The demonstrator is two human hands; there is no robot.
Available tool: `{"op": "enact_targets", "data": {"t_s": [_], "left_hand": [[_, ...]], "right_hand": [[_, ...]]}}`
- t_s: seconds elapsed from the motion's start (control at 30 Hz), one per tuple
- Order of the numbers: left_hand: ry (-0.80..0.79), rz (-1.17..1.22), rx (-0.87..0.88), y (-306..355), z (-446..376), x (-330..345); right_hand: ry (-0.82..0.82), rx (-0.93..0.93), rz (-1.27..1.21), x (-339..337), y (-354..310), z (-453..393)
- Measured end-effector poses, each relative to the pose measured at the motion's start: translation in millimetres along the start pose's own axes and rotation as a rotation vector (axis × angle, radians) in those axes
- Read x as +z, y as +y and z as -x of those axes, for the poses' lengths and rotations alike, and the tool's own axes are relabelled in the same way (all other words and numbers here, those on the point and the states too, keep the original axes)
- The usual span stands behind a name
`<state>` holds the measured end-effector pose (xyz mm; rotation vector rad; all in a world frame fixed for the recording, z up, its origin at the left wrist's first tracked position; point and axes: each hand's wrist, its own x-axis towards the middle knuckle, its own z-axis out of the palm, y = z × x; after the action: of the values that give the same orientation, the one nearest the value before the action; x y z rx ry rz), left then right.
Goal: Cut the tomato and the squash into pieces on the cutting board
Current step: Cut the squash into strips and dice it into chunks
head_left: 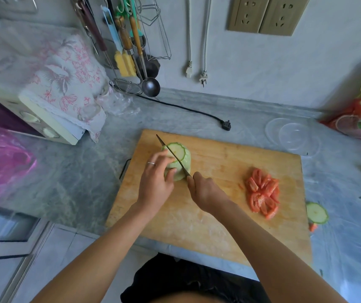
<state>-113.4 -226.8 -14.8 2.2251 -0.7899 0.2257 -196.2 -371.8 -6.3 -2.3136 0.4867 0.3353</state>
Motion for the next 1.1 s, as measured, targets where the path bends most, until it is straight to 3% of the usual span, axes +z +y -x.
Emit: {"op": "enact_targets", "data": {"t_s": [0.17,0.33,0.4,0.77,1.1], "left_hand": [[-0.189,-0.285,0.118,6,-21,-24],[-0.748,-0.694,0.498,13,-78,-31],[-0.854,-0.719,0.546,15,-91,-29],[-0.823,-0.535,0.483,6,-94,-26],[-0.689,-0.387,0.325,8,-76,-22]], "right_hand": [[-0.006,0.015,0.019,3,6,8],[-0.008,0.018,0.046,-4,-1,9],[-0.007,0.026,0.052,-7,-1,12],[0.027,0.056,0.03,-35,22,45],[-0.087,0.127,0.027,-72,34,70]]}}
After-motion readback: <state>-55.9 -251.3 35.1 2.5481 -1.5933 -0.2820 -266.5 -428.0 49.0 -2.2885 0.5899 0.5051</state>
